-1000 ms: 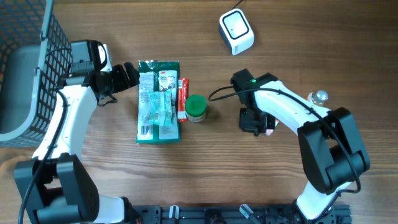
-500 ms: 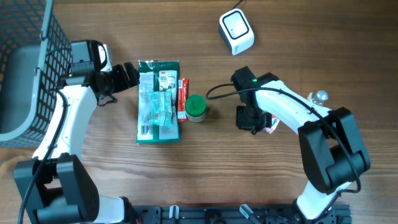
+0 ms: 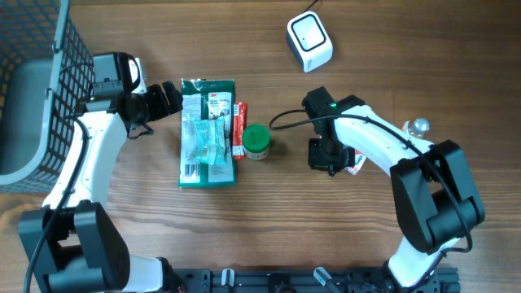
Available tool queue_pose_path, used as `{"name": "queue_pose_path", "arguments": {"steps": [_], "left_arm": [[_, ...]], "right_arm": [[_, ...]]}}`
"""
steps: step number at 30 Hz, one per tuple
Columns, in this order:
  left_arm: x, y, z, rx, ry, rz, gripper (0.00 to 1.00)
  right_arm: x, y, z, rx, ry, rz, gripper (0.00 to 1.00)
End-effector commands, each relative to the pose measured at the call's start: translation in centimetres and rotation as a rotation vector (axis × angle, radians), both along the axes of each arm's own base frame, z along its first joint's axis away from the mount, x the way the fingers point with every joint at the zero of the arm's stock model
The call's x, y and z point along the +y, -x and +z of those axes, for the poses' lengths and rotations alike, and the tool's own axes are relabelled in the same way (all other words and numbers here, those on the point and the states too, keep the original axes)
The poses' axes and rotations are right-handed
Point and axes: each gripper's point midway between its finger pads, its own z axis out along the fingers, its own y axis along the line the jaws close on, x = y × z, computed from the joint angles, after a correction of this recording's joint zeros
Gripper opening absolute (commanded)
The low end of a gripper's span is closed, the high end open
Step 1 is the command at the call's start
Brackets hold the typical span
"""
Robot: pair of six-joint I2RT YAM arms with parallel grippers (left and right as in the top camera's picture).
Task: Scan the item barcode
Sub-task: 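Release the tissue pack and hold the right gripper above it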
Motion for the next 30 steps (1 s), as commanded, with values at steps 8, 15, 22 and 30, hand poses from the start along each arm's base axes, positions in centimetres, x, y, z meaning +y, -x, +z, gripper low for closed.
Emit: {"name": "queue_pose_path", "arguments": {"steps": [8,15,22,30], "left_arm": [[0.5,-0.4,0.9,-0.028,-0.013,0.004,1.00],[0.5,-0.4,0.9,-0.028,-0.013,0.004,1.00],[0.5,-0.4,0.9,-0.028,-0.013,0.004,1.00],[0.5,-0.4,0.9,-0.028,-0.013,0.004,1.00]], "right_arm": [[0.0,0.4,-0.4,0.017,-0.003,0.009,0.06],[0.0,0.4,-0.4,0.017,-0.003,0.009,0.07],[1.5,-0.8,2.0,-0.034,-0.085,0.004,0.04],[5.1,-6.6,15.0,-0.447,-0.324,0.026,0.18]]}}
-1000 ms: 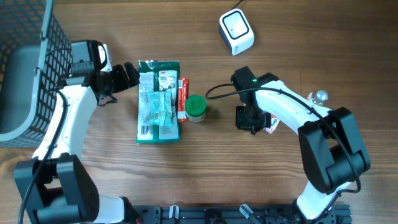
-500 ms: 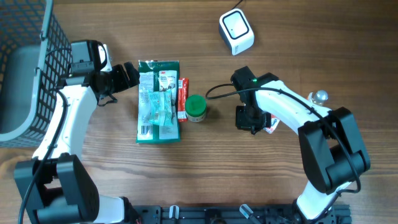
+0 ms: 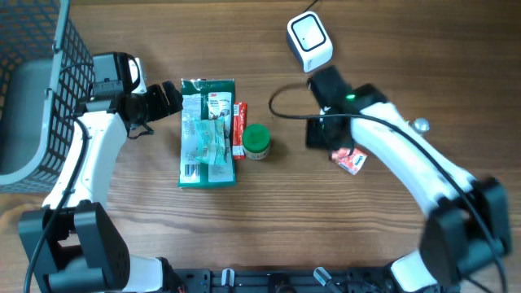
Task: Scan the item barcode
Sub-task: 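Release the tissue pack and hold the right gripper above it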
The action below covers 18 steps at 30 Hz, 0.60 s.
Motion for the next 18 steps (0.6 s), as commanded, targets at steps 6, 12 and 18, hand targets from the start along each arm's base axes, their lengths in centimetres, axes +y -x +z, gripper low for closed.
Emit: {"name": "queue_pose_path", "arguments": {"steps": [6,12,18], "left_arm": [[0.5,-0.4,0.9,-0.028,-0.014,0.004,1.00],[0.5,-0.4,0.9,-0.028,-0.013,0.004,1.00],[0.5,-0.4,0.9,-0.028,-0.013,0.004,1.00]], "right_arm": [[5.1,-0.9,7.0,-0.155,-0.322,0.100,0.24],[4.6,0.2,5.1,-0.112,-0.287,0.137,0.59],[4.4,0.4,4.5,-0.100,-0.281,0.132,0.68]]}}
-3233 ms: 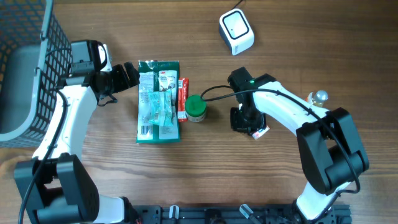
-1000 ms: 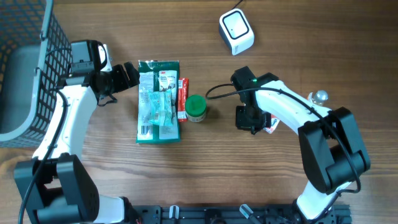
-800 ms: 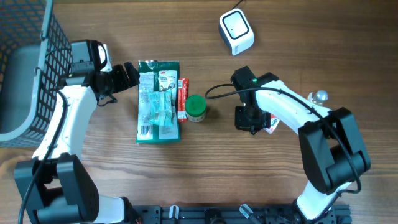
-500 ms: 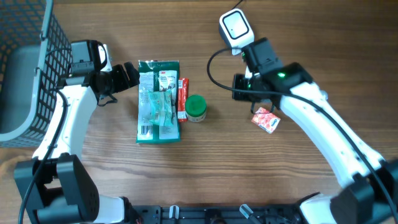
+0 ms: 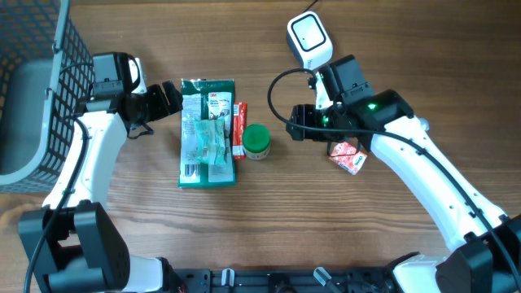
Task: Scan the item barcode
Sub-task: 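Release the tissue pack and hold the right gripper above it, then move the right gripper left over the green-lidded jar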
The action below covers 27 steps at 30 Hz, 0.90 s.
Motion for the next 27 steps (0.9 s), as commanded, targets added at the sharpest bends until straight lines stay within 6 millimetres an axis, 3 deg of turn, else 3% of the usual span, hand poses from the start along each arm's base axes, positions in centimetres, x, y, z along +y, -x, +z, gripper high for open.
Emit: {"name": "queue_pose_path", "arguments": {"steps": [1,27], "left_arm": [[0.5,-0.4,0.9,-0.028,-0.013,0.004,1.00],[0.5,-0.4,0.9,-0.028,-0.013,0.004,1.00]], "right_arm": [[0.3,0.3,-0.6,0.018,-0.005,0.016,0.68],[1.3,0.4,-0.4,-0.001,-0.018,0.041,0.70]]}}
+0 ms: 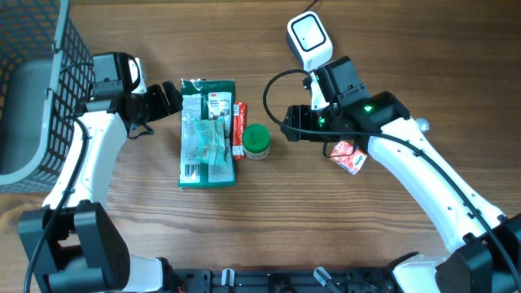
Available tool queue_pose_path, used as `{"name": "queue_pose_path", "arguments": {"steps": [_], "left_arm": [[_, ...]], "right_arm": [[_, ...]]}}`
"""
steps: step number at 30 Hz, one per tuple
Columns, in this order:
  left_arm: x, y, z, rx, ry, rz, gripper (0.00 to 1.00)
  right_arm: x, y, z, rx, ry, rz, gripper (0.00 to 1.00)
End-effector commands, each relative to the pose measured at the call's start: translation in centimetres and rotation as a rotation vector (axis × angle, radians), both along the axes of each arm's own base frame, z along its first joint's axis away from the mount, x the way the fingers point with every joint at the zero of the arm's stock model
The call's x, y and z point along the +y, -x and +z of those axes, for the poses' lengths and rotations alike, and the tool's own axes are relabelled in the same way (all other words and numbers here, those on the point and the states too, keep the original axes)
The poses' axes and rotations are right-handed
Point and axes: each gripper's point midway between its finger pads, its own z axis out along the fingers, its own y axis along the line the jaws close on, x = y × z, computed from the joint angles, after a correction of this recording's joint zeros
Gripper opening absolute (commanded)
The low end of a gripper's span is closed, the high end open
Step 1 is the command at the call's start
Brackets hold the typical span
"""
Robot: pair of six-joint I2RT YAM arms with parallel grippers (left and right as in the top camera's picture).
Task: Scan the item barcode
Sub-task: 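Move the right gripper left over the green-lidded jar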
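The white barcode scanner [309, 41] stands at the back of the table. A flat green package [207, 132] lies left of centre, with a thin red item [238, 126] along its right edge and a green-capped jar [257, 141] beside that. A small red and white packet [348, 155] lies flat to the right. My right gripper [285, 124] hovers open just right of the jar, holding nothing. The left gripper [176, 98] sits open at the package's top-left corner.
A dark wire basket [32, 89] fills the left edge of the table. The right arm's black cable [273, 89] loops between the scanner and the jar. A small shiny ball [419, 124] rests at the far right.
My right gripper has shifted slightly left, closer to the green-capped jar. The left arm and all the items are where they were.
At first my right gripper was down over the red and white packet. It then stood lifted off the packet near the scanner, the packet lying on the table. After that it pointed left towards the jar, and now is nearer it. The left arm has stayed put.
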Motion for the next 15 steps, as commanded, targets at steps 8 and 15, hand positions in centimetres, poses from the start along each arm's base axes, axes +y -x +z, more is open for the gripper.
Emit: {"name": "queue_pose_path", "arguments": {"steps": [8,15], "left_arm": [[0.5,-0.4,0.9,-0.028,-0.013,0.004,1.00],[0.5,-0.4,0.9,-0.028,-0.013,0.004,1.00]], "right_arm": [[1.9,1.7,-0.7,0.025,0.005,0.072,0.70],[2.8,2.2,-0.7,0.015,0.005,0.100,0.70]]}}
